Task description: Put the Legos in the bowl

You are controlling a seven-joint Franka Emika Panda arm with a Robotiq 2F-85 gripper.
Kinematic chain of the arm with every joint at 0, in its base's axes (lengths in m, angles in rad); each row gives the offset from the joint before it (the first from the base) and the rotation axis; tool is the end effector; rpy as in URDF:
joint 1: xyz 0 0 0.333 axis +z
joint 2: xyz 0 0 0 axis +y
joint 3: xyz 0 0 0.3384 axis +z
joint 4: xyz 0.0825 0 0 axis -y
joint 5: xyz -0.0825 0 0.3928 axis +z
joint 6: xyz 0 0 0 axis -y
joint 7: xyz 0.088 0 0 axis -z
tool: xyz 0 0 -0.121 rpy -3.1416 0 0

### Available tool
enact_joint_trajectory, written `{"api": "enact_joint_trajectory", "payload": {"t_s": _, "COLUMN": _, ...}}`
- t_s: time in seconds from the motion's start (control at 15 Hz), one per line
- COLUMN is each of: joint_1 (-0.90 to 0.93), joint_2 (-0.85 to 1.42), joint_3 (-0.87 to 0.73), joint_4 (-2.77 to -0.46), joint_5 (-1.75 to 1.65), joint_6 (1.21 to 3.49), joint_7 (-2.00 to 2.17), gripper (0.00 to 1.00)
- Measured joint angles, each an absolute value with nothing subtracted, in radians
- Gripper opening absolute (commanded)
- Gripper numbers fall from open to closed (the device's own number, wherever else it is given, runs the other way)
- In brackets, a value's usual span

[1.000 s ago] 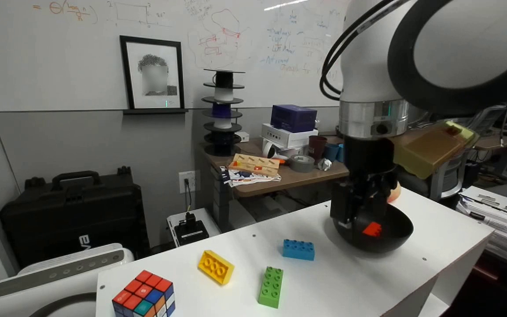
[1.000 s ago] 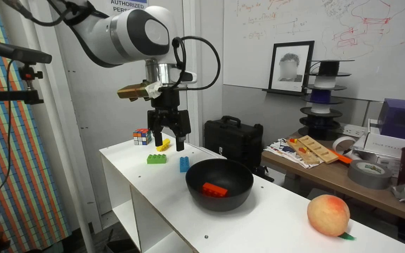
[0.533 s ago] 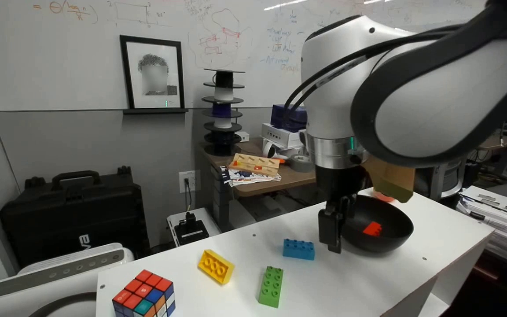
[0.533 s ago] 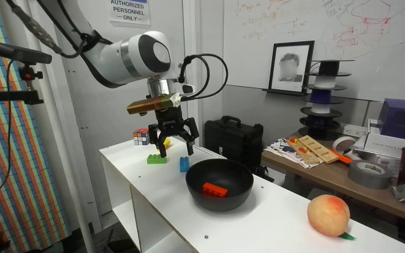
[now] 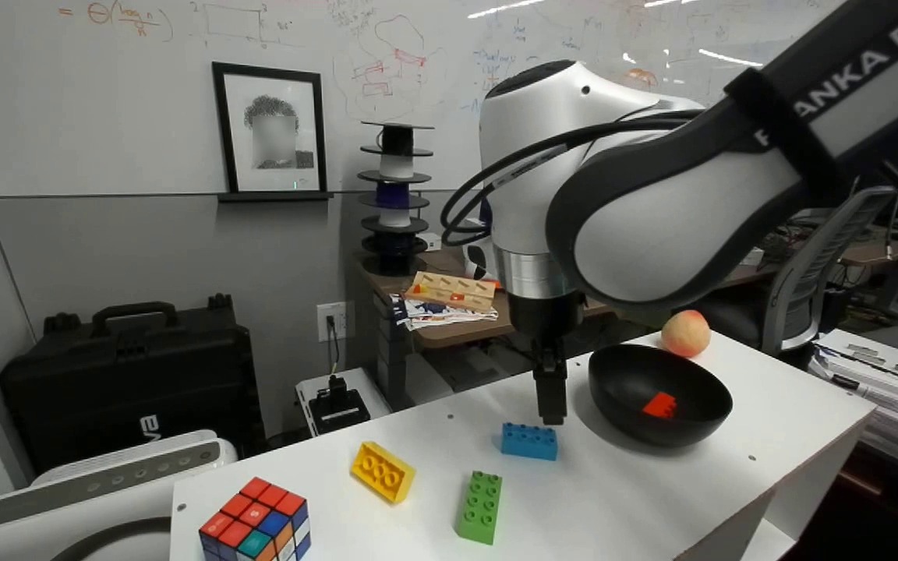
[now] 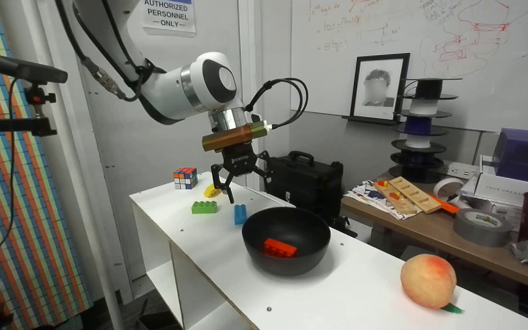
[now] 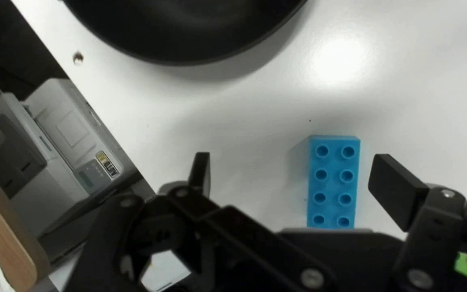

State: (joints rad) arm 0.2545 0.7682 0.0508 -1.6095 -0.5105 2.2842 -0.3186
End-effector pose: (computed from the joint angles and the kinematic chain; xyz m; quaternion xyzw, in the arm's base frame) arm 0.6787 0.1921 0.1667 0.8725 0.4576 -0.0441 0.1654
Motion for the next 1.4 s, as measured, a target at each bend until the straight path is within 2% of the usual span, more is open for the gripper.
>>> {"api": "enact_joint_trajectory", "payload": {"t_s": 0.53, "joint_1": 0.144, "joint_2": 0.817, "joint_3": 0.171, "joint_4": -1.546, "joint_5": -0.382, "joint_6": 2.221, "joint_7": -0.726, "gripper": 1.00}}
{"api": "enact_joint_trajectory", "payload": {"t_s": 1.2, "joint_1": 0.122, "joint_2": 0.901, "joint_3": 0.180, "joint_4": -1.476, "joint_5": -0.322, "joint_6": 2.129, "joint_7": -0.808, "gripper": 1.00}}
{"api": "enact_joint_trajectory", "payload": {"t_s": 1.27, "joint_1": 0.126, "joint_2": 0.909, "joint_3": 0.180, "joint_4": -1.473, "joint_5": -0.322, "joint_6": 2.129, "joint_7": -0.809, "gripper": 0.75}}
{"api": "enact_joint_trajectory", "payload": {"t_s": 1.33, "joint_1": 0.128, "joint_2": 0.915, "joint_3": 0.180, "joint_4": -1.471, "joint_5": -0.322, "joint_6": 2.129, "joint_7": -0.809, "gripper": 0.74}}
{"api": "enact_joint_trajectory", "payload": {"t_s": 1.4, "joint_1": 0.130, "joint_2": 0.921, "joint_3": 0.180, "joint_4": -1.471, "joint_5": -0.322, "joint_6": 2.129, "joint_7": -0.810, "gripper": 0.68}}
